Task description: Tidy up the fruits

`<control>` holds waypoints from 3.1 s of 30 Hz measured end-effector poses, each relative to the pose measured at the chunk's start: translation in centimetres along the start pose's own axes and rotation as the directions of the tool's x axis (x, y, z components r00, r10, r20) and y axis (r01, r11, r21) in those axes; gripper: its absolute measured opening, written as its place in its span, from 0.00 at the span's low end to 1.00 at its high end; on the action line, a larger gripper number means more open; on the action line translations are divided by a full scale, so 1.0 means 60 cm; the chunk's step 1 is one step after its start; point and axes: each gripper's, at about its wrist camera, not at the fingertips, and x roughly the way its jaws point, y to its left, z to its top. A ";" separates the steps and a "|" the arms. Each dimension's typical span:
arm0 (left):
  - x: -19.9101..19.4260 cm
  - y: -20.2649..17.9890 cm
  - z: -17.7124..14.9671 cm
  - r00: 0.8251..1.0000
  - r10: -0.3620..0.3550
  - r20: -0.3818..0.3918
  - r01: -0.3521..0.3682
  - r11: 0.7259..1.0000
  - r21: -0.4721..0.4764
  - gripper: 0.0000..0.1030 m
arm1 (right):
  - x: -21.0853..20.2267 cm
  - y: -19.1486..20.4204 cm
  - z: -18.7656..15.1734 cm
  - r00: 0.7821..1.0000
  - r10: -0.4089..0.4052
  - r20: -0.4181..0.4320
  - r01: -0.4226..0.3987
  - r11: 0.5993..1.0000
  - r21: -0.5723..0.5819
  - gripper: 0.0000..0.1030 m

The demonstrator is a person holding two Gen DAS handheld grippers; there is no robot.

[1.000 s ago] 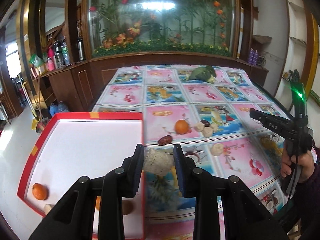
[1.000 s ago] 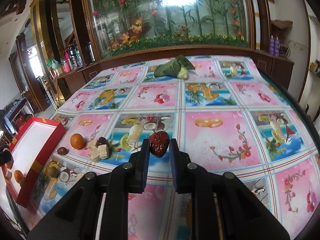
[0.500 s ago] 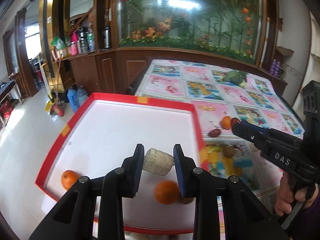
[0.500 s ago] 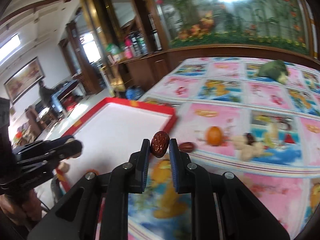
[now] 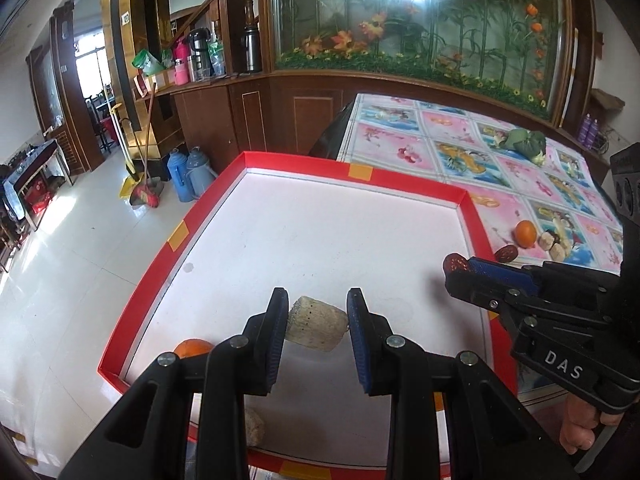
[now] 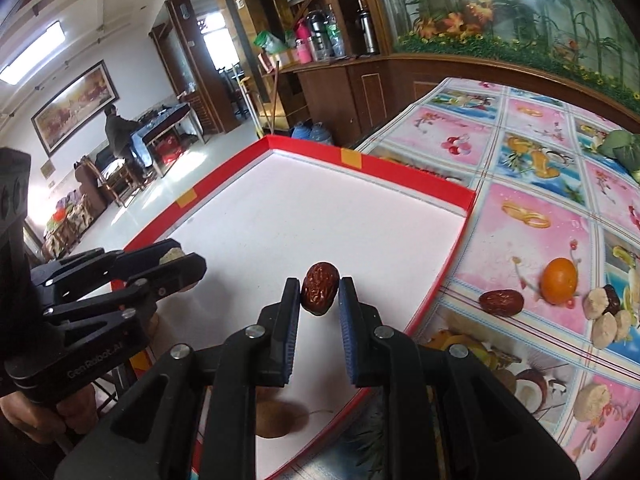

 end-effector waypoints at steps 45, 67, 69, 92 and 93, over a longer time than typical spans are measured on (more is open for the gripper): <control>-0.049 -0.129 -0.001 0.999 0.004 -0.036 0.002 0.989 0.146 0.60 | -0.197 -0.269 -0.035 0.987 -0.118 0.108 0.080 0.950 0.303 0.22; -0.056 -0.176 -0.028 0.996 -0.070 -0.063 0.081 0.977 0.198 0.60 | -0.168 -0.262 -0.074 0.986 -0.162 -0.028 0.164 0.965 0.205 0.27; -0.055 -0.175 -0.029 0.995 -0.080 -0.064 0.091 0.977 0.194 0.60 | -0.156 -0.260 -0.072 0.984 -0.174 -0.047 0.180 0.964 0.193 0.39; -0.068 -0.111 -0.023 0.988 -0.150 -0.033 0.153 0.980 0.124 0.61 | -0.139 -0.188 -0.029 0.987 -0.159 0.038 0.152 0.978 0.142 0.30; -0.074 -0.103 -0.022 0.989 -0.146 -0.023 0.148 0.982 0.118 0.61 | -0.136 -0.170 -0.019 0.990 -0.132 0.053 0.124 0.984 0.131 0.30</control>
